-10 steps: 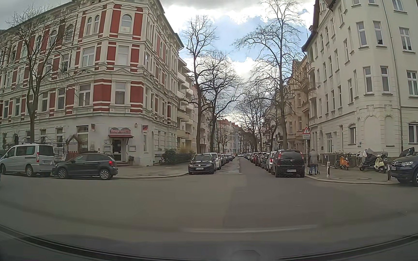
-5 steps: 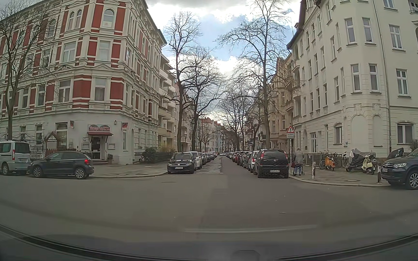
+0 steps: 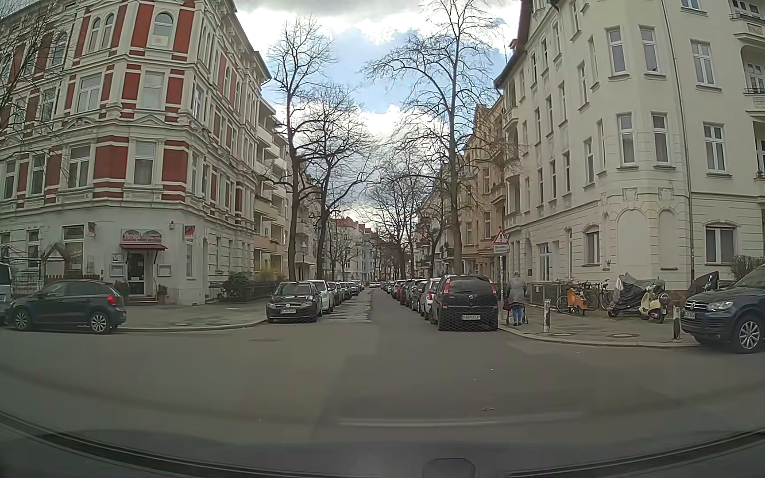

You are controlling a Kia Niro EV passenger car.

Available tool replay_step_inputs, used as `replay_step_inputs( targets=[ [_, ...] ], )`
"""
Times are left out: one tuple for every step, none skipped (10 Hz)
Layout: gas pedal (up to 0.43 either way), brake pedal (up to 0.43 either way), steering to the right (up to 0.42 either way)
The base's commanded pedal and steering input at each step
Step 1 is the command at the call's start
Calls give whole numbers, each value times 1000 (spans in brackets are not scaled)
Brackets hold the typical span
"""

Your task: Follow the waypoints while adhering to traffic rules and regulations

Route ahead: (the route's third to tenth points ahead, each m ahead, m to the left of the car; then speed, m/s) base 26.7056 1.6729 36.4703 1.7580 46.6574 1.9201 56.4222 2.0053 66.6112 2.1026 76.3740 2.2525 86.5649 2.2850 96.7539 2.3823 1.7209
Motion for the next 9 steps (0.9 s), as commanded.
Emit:
replay_step_inputs(
  targets=[
    [87,30,214],
    [220,30,187],
    [220,30,160],
    [220,37,131],
    [220,30,91],
    [220,30,55],
    [220,30,9],
    [220,30,-27],
    [220,30,-73]
  ],
)
